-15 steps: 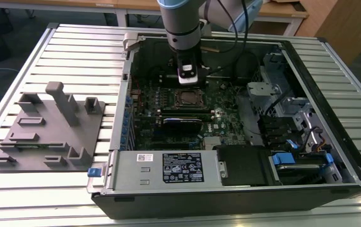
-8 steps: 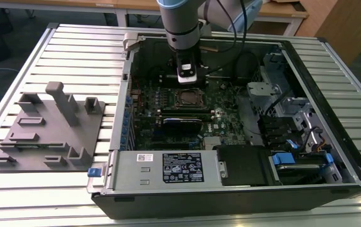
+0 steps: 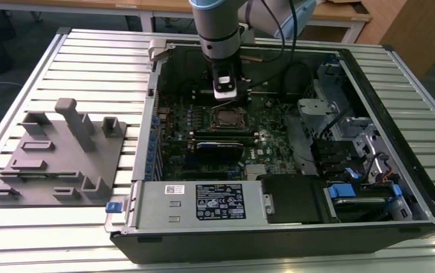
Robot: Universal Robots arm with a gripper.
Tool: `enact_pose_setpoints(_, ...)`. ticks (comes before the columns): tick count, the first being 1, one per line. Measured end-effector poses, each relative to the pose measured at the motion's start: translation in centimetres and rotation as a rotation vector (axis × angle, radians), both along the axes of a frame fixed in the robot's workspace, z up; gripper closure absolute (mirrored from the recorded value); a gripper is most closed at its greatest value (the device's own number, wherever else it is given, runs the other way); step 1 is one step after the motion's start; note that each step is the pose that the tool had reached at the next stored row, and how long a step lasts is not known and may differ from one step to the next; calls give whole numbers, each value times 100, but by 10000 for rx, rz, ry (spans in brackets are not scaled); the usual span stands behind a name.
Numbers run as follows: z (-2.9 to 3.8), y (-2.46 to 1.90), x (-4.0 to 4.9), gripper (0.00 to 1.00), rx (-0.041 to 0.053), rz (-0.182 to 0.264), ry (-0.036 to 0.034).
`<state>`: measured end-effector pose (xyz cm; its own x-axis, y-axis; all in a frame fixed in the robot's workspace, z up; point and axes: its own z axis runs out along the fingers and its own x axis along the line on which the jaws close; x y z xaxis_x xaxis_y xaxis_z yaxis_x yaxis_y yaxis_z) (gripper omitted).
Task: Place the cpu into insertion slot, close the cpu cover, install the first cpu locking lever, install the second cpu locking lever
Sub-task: 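Install the first cpu locking lever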
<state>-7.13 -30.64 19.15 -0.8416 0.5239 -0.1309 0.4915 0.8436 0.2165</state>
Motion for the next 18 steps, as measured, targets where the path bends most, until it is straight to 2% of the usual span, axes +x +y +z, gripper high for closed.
enact_pose_setpoints(4, 31, 0, 0, 90, -19, 1, 3)
enact_pose_setpoints(11, 162, 0, 0, 90, -19, 0, 1)
enact_pose_setpoints(16, 166, 0, -1, 90, -7, 1, 2)
enact_pose_setpoints(18, 172, -1, -1, 90, 216, 1, 3)
